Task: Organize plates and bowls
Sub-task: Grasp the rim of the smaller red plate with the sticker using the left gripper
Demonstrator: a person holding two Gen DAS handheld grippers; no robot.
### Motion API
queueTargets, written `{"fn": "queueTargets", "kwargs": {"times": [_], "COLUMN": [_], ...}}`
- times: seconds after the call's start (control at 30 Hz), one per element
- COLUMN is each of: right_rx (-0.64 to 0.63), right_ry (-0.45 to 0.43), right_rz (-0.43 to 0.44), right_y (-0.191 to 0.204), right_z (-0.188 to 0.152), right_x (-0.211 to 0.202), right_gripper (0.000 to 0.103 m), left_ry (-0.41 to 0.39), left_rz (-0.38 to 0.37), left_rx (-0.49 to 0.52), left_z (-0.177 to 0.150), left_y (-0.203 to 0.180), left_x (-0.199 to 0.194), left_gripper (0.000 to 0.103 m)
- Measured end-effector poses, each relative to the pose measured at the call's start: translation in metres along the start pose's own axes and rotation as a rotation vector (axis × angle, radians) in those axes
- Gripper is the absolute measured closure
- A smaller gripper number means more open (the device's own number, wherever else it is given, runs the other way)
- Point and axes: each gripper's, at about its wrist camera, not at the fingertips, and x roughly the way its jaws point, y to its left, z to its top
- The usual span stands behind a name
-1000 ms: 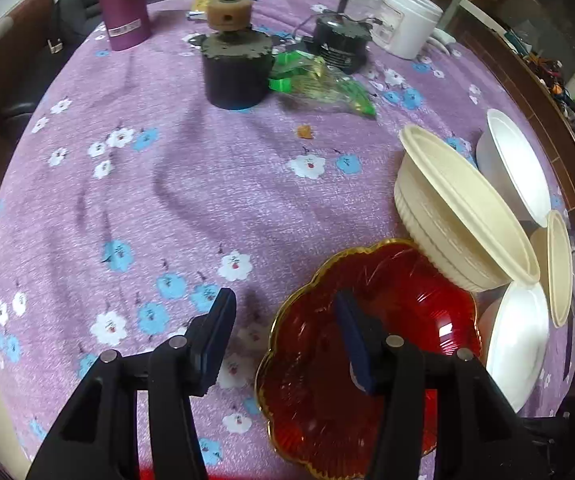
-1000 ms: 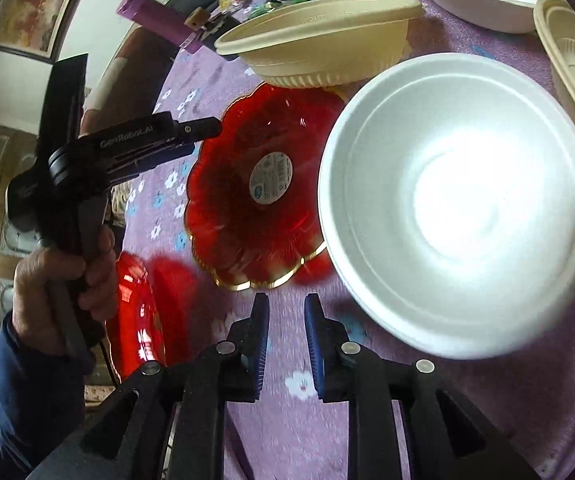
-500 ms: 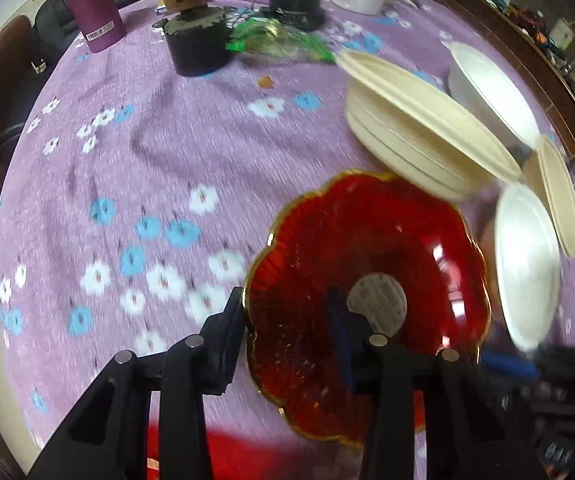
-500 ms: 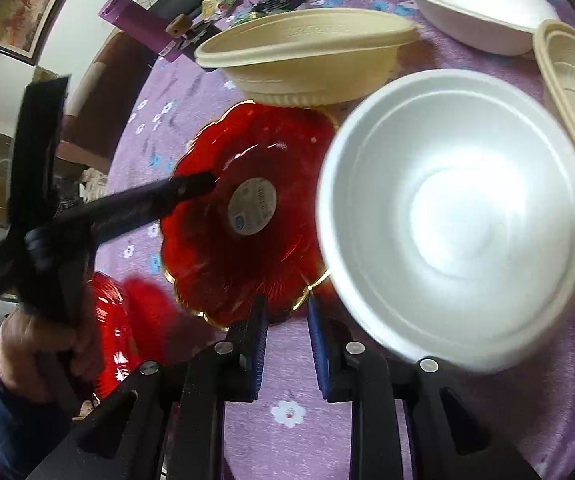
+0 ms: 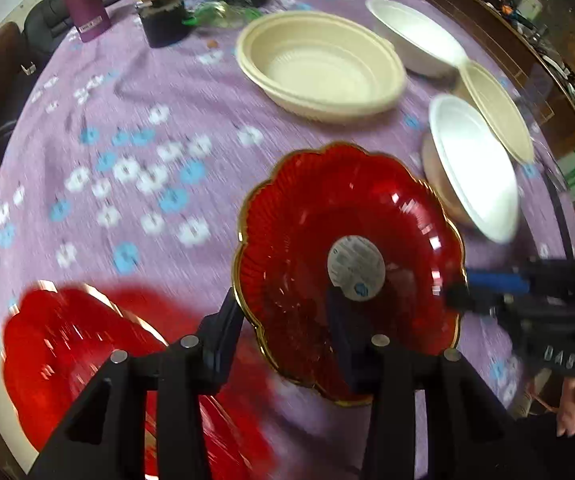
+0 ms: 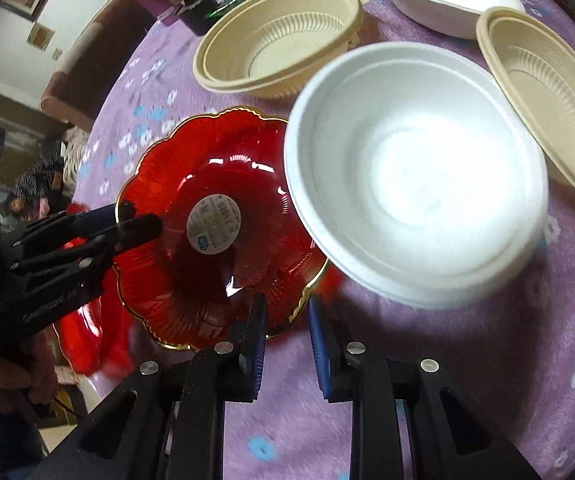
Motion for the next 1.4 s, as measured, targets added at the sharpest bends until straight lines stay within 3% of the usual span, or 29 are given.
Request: {"fn": "queueTargets", "kwargs": {"times": [0.3, 0.5, 0.63, 0.9, 1.4], "right_rx": [-0.005, 0.017, -0.007, -0.042, -0.128], "right_ry": [-0.001, -0.038, -0.062, -0.092, -0.150], "right_rz": [-0.017, -0.005, -0.022, -0.049, 0.020], "right_y": [-0.019, -0.028, -0.025, -0.023, 0.016], "right_z": [-0.026, -0.028, -0.028, -0.040, -0.043], "right_x": [-0.016, -0.017, -0.017, -0.026, -0.039], "right_gripper": [0.079, 0.079, 0.090, 0.090, 0.090], "left_ry": [0.047, -0.018, -0.052, -0.118, -0.200], "left_rz": [-0.093, -0.028, 0.019, 0.050, 0.100], "left_rx": [0.029, 0.006, 0.022, 0.060, -0.034], "left_z": [-0.046, -0.028, -0.019, -0.038, -0.061], "left_y": [-0.028, -0.021, -0.026, -0.038, -0.009], "left_x": [0.010, 0.019, 0.021, -0.003, -0.046], "left_gripper": [0.062, 0.062, 0.062, 0.062, 0.062]}}
